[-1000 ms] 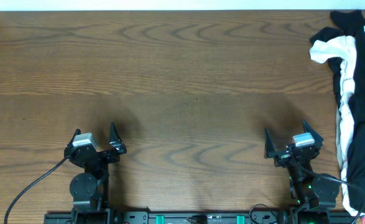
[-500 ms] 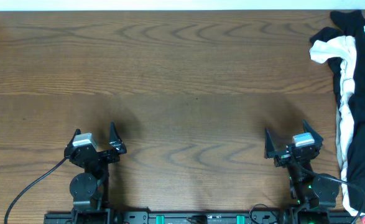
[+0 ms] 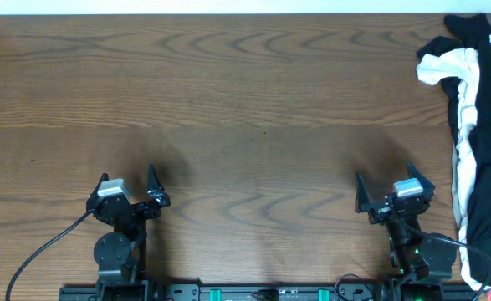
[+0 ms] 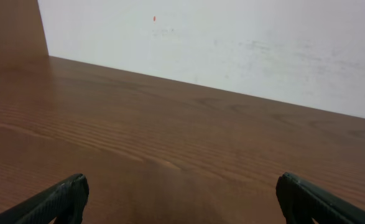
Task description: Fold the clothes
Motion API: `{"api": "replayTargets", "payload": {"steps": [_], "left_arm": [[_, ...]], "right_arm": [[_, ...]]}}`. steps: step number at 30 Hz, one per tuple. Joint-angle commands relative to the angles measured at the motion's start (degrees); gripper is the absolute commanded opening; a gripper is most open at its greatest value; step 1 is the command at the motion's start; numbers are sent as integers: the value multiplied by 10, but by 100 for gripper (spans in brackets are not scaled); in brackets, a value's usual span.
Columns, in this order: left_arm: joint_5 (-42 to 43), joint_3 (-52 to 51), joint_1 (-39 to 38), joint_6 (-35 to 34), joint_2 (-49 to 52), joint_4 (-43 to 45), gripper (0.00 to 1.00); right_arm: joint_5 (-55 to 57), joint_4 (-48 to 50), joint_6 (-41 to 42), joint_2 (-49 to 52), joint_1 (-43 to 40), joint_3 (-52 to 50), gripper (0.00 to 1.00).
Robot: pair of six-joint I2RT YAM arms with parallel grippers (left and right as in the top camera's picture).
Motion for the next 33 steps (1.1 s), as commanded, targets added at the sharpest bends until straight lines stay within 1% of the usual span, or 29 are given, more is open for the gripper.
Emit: {"api": "replayTargets", "payload": {"steps": [1, 22, 24, 28, 33], "left_arm": [[-5, -11, -3, 5, -3, -23, 98], [-5, -11, -3, 5, -3, -23, 98], [-5, -11, -3, 5, -3, -22, 98], [-2, -11, -3, -30, -3, -23, 98], [12, -10, -3, -30, -2, -26, 98]], "right_arm": [[0, -2, -6, -2, 1, -2, 99], [-5, 5, -6, -2, 1, -1, 99], [-5, 11, 10, -2, 1, -1, 99], [-5, 7, 33, -2, 1, -1, 99], [11, -2, 34, 5, 1, -1, 99]]}}
